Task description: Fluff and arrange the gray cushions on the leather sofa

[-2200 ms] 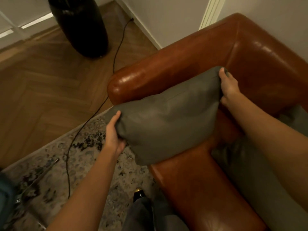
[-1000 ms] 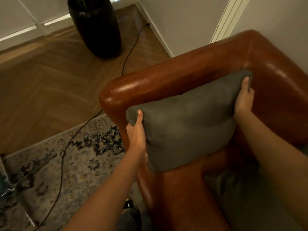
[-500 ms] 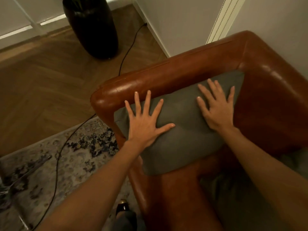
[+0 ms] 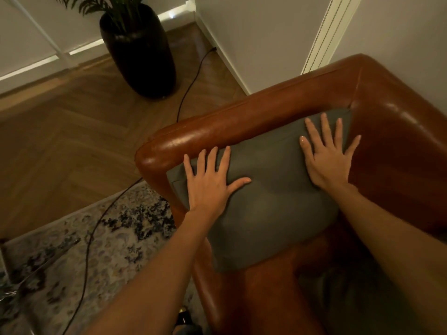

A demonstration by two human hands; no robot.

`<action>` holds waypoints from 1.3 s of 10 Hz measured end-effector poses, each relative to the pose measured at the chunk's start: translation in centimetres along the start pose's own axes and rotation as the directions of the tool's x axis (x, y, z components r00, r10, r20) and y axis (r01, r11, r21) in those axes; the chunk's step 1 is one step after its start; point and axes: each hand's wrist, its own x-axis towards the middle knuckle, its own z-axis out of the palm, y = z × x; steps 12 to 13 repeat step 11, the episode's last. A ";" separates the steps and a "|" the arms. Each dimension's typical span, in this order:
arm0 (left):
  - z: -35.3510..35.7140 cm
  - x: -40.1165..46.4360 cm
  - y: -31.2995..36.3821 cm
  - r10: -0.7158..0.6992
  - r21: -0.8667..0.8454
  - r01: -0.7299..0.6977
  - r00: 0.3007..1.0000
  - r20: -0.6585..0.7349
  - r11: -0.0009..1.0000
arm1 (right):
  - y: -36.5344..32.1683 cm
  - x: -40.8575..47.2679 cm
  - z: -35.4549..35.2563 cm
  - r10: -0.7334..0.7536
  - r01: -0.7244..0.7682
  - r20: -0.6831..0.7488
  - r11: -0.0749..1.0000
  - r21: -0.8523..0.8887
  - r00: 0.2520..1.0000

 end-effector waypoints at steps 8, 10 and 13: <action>2.7 -2.2 -3.0 0.274 0.095 -0.269 0.961 -0.043 0.958 | -3.1 -4.6 4.9 -0.120 0.138 -0.111 0.977 0.163 0.986; 0.9 -4.3 -6.1 0.242 0.118 -0.239 0.970 -0.012 0.964 | -1.4 -7.1 3.0 0.193 -0.187 -0.017 0.964 0.188 0.981; 0.3 -5.3 -7.8 0.234 0.132 -0.231 0.972 -0.006 0.964 | 0.5 -10.6 2.7 0.289 -0.296 0.068 0.940 0.171 0.955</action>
